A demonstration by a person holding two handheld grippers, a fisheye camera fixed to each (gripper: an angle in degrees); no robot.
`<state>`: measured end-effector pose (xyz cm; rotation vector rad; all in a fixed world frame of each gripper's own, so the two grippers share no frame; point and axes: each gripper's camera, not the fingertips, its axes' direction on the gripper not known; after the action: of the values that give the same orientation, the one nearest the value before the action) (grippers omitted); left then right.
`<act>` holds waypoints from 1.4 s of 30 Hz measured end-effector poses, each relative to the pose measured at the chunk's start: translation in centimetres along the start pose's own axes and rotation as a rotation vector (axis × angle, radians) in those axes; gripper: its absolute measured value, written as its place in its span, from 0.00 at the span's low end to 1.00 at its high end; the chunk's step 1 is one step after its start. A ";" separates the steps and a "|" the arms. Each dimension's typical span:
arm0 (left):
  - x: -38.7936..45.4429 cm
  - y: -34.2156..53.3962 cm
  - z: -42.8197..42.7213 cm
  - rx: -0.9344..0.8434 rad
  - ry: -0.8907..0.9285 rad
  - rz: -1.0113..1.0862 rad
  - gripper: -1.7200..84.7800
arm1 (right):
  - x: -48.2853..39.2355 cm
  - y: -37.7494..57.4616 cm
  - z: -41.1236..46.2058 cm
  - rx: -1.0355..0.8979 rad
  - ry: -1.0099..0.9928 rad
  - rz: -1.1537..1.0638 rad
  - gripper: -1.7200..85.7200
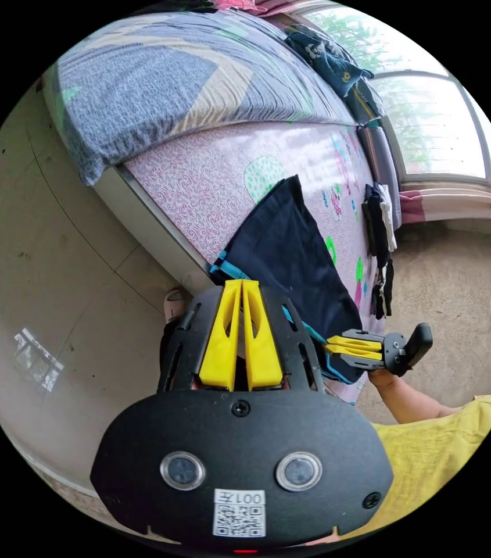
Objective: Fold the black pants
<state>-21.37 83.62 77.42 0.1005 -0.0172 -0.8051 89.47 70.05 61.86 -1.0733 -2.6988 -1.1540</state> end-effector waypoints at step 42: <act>52.0 28.2 30.6 -0.534 -0.222 1.132 0.02 | -6.0 28.1 -19.1 0.022 0.107 0.407 0.04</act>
<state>33.34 63.04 109.38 -0.4766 -0.0612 0.3312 106.36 68.05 91.90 -1.4235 -2.2595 -1.0685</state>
